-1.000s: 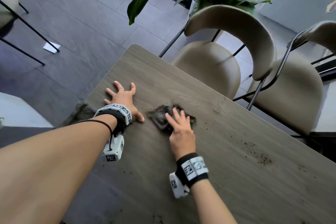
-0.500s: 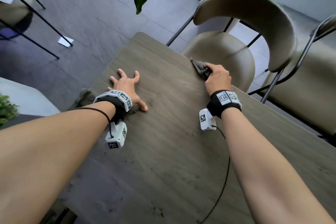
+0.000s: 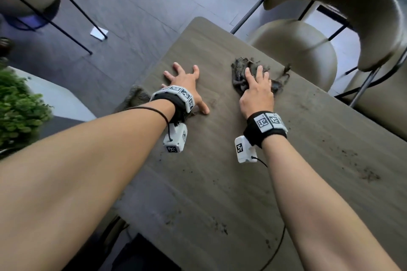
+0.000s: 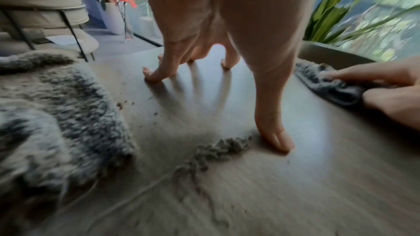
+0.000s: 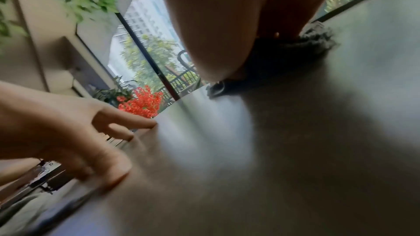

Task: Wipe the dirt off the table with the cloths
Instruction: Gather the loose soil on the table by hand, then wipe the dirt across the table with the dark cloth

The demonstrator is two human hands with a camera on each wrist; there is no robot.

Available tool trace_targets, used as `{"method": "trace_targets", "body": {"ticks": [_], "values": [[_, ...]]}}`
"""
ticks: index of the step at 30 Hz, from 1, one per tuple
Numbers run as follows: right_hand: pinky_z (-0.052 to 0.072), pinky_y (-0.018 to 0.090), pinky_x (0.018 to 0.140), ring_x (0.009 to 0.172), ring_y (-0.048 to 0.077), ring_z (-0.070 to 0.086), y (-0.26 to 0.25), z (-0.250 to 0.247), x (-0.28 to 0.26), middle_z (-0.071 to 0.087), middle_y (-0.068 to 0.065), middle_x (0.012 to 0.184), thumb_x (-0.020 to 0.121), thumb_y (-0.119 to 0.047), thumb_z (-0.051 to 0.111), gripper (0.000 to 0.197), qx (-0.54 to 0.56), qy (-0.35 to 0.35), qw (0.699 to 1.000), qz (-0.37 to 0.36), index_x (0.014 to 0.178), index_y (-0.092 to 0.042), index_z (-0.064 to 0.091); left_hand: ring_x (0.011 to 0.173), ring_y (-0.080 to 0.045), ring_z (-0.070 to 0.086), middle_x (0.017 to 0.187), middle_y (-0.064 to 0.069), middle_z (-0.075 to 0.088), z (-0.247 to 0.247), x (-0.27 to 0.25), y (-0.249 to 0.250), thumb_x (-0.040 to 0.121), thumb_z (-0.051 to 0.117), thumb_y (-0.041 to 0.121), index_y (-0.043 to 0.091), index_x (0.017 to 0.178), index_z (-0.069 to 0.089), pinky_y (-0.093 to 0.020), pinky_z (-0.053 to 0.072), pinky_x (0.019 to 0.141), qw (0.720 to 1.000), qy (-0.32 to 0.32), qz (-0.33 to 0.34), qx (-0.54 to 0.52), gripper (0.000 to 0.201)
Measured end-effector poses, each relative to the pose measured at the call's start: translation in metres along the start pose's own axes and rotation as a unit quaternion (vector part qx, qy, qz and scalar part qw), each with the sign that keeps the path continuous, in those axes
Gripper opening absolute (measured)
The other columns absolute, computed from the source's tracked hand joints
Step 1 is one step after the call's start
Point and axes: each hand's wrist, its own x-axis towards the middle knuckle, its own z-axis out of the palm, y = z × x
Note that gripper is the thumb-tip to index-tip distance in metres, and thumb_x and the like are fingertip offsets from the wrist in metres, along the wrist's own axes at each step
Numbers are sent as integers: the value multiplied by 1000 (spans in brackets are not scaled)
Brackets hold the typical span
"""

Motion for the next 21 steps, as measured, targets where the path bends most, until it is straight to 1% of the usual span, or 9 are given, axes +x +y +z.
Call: {"method": "trace_targets", "body": {"ticks": [2, 3, 5, 8, 11, 14, 17, 19, 21], "values": [[12, 43, 121, 146, 35, 16, -8, 5, -14, 17, 12, 160, 84, -3, 43, 68, -4, -3, 1000, -19, 149, -22, 34, 145, -60, -2, 163, -23, -15, 1, -3, -8, 47, 95, 59, 38, 160, 1, -72, 24, 112, 1000, 1, 22, -3, 148], [12, 43, 121, 146, 35, 16, -12, 9, -24, 18, 12, 160, 85, -5, 44, 66, -2, 4, 999, -32, 149, -21, 36, 146, -58, -1, 164, -21, -12, 2, -4, -15, 51, 94, 59, 38, 160, 7, -69, 23, 114, 999, 5, 42, -9, 141], [10, 42, 121, 146, 34, 17, -22, 20, -49, 21, 11, 159, 85, -9, 45, 64, 13, 17, 999, -44, 147, -21, 39, 149, -50, 6, 167, -17, 3, 5, -7, -37, 60, 91, 57, 40, 158, 23, -58, 23, 120, 994, 22, 96, -44, 121], [9, 40, 122, 147, 31, 17, -41, 36, -87, 23, 7, 159, 84, -21, 44, 62, 45, 17, 998, -41, 146, -25, 41, 152, -36, 18, 163, -10, 28, 12, -21, -77, 72, 87, 46, 36, 151, 43, -45, 21, 123, 976, 86, 164, -119, 91], [12, 41, 121, 147, 29, 17, -54, 44, -123, 24, 5, 159, 84, -30, 46, 62, 54, 9, 996, -65, 146, -25, 42, 152, -30, 21, 159, -7, 37, 28, -39, -113, 80, 84, 34, 29, 145, 53, -41, 22, 123, 966, 155, 170, -117, 73], [13, 40, 122, 149, 24, 12, -63, 49, -161, 21, 2, 160, 88, -36, 48, 61, 58, -4, 995, -85, 147, -26, 40, 151, -32, 23, 158, -11, 39, 46, -55, -141, 80, 83, 33, 25, 144, 56, -42, 24, 123, 969, 193, 132, -80, 69], [17, 41, 121, 149, 23, 14, -65, 55, -189, 24, 2, 159, 89, -29, 52, 57, 52, -17, 992, -109, 146, -24, 42, 149, -32, 27, 157, -11, 39, 63, -68, -156, 82, 80, 37, 27, 147, 51, -45, 30, 118, 971, 206, 110, -60, 72], [28, 44, 117, 145, 26, 26, -63, 59, -197, 35, 4, 155, 85, -13, 57, 56, 55, -13, 989, -137, 140, -20, 50, 149, -29, 29, 158, -8, 38, 72, -75, -162, 84, 78, 38, 30, 151, 45, -45, 33, 116, 973, 198, 108, -53, 75], [44, 44, 105, 136, 29, 43, -61, 54, -193, 49, 6, 145, 78, 0, 60, 57, 65, 0, 986, -156, 131, -19, 59, 147, -26, 33, 158, -5, 40, 80, -79, -166, 86, 76, 39, 30, 150, 46, -45, 38, 113, 972, 200, 109, -61, 71]]}}
